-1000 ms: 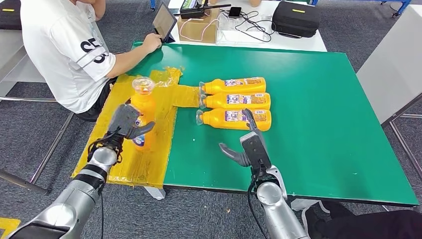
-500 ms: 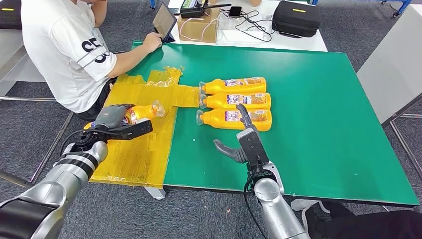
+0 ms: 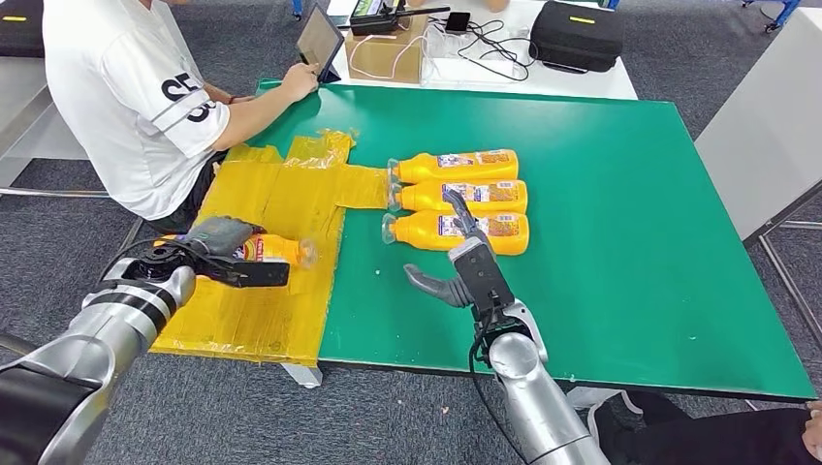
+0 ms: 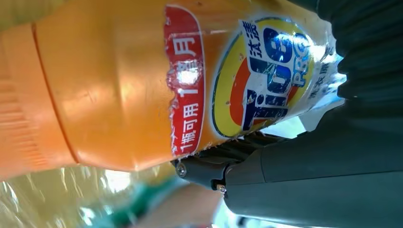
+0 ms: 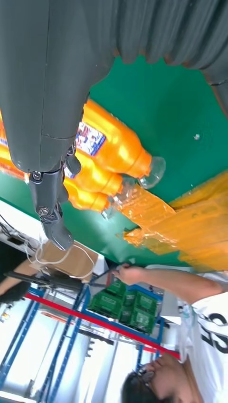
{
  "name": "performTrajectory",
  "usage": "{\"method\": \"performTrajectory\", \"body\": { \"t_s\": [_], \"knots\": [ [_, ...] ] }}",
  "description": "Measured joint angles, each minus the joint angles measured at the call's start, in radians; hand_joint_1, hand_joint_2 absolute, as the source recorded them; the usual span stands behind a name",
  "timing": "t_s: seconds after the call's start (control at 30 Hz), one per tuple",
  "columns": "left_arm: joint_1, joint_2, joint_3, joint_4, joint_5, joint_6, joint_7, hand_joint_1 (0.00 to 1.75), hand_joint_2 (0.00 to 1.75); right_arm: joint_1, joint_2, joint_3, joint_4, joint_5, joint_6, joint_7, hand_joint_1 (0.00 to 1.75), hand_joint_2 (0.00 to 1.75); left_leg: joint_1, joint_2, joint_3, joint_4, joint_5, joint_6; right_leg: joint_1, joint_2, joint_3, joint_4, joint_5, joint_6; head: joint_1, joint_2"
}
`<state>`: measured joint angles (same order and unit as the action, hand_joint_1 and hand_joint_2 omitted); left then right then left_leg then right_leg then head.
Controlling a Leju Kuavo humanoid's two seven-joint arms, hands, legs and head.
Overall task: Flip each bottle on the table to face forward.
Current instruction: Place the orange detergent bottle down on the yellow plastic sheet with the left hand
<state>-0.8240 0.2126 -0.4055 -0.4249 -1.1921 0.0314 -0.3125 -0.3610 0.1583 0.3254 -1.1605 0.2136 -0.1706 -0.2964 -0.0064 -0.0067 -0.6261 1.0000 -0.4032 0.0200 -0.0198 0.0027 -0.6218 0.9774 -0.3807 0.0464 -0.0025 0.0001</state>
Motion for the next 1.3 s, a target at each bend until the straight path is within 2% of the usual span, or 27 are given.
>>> {"method": "performTrajectory", "body": {
  "t_s": [0.03,0.2,0.43,0.63,0.73,0.93,1.03,1.17,1.23,1.3],
  "knots": [
    [-0.004,0.001,-0.01,0.008,-0.003,-0.018,-0.004,0.0,1.75,-0.007,0.0,0.004,0.007,-0.001,0.003,0.0,0.0,1.75,0.0,0.0,0.0,0.0,0.0,0.0,0.0,0.0,0.0,0.0,0.0,0.0,0.0,0.0],
    [-0.016,0.0,-0.038,0.044,0.013,-0.074,-0.011,0.0,1.75,-0.031,0.0,0.03,0.038,-0.002,0.017,0.0,0.0,1.75,0.0,0.0,0.0,0.0,0.0,0.0,0.0,0.0,0.0,0.0,0.0,0.0,0.0,0.0],
    [-0.014,0.0,-0.04,0.063,0.045,-0.084,-0.027,0.0,1.75,-0.042,0.0,0.051,0.063,0.002,0.026,0.003,0.0,1.75,0.0,0.0,0.0,0.0,0.0,0.0,0.0,0.0,0.0,0.0,0.0,0.0,0.0,0.0],
    [0.0,0.0,-0.035,0.068,0.101,-0.033,-0.035,0.0,1.75,-0.055,0.0,0.067,0.086,0.006,0.033,0.01,0.0,1.75,0.0,0.0,0.0,0.0,0.0,0.0,0.0,0.0,0.0,0.0,0.0,0.0,0.0,0.0],
    [0.015,0.0,-0.009,0.068,0.163,0.016,-0.055,0.0,1.75,-0.06,0.0,0.071,0.098,0.011,0.033,0.012,0.0,1.75,0.0,0.0,0.0,0.0,0.0,0.0,0.0,0.0,0.0,0.0,0.0,0.0,0.0,0.0],
    [0.031,0.0,0.03,0.068,0.198,0.041,-0.071,0.0,1.75,-0.066,0.0,0.074,0.117,0.013,0.033,0.012,0.0,1.75,0.0,-0.001,0.0,0.0,0.0,0.0,0.0,0.0,0.0,0.0,0.0,0.0,0.0,0.0],
    [0.047,0.0,0.059,0.062,0.252,0.084,-0.103,0.0,1.75,-0.066,0.0,0.075,0.123,0.015,0.032,0.013,0.0,1.75,0.0,0.0,0.0,0.0,0.0,0.0,0.0,0.0,0.0,0.0,0.0,0.0,0.0,0.0],
    [0.094,-0.006,0.143,0.03,0.383,0.153,-0.182,0.0,0.0,-0.062,-0.001,0.076,0.125,0.018,0.025,0.017,0.0,1.75,0.0,0.0,0.0,0.0,0.0,0.0,0.0,0.0,-0.001,0.0,0.0,0.0,0.0,0.0],
    [0.127,-0.013,0.195,0.0,0.453,0.163,-0.227,0.0,0.0,-0.053,-0.003,0.076,0.123,0.022,0.02,0.018,0.0,1.75,0.0,0.0,0.0,0.0,0.0,0.0,0.0,0.0,-0.001,0.0,0.0,0.0,0.0,0.0],
    [0.165,-0.023,0.252,-0.041,0.527,0.148,-0.264,0.0,0.0,-0.039,-0.007,0.076,0.115,0.031,0.013,0.02,0.0,0.87,0.0,0.0,0.0,0.0,0.0,0.0,0.0,0.0,-0.001,0.0,0.0,0.0,0.0,0.0]
  ]
}}
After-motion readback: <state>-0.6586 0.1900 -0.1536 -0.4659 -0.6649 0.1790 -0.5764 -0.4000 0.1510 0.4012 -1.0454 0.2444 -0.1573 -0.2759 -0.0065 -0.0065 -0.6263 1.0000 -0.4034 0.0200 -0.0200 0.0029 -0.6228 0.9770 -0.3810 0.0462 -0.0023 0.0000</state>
